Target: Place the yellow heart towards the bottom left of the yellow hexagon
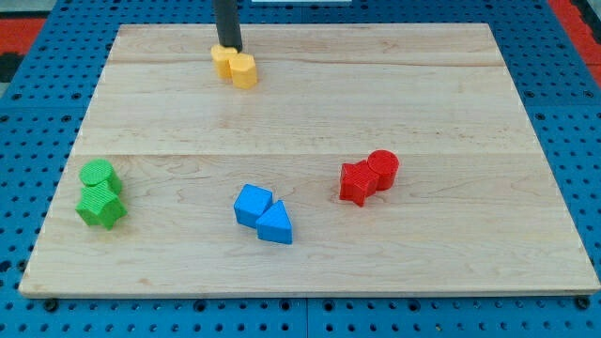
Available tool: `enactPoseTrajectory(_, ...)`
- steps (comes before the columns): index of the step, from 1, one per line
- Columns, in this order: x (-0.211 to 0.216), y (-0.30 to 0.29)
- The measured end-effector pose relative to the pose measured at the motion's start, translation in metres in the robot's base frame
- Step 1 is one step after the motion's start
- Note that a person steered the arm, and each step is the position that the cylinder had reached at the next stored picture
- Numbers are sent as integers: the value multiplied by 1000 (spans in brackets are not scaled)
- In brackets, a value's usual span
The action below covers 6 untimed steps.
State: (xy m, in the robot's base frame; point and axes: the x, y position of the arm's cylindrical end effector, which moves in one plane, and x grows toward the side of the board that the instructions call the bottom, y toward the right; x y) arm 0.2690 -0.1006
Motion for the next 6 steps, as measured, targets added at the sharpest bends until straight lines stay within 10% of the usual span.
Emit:
enactPoseTrajectory(4,50,-92)
enactPoseTrajectory(6,48,-9)
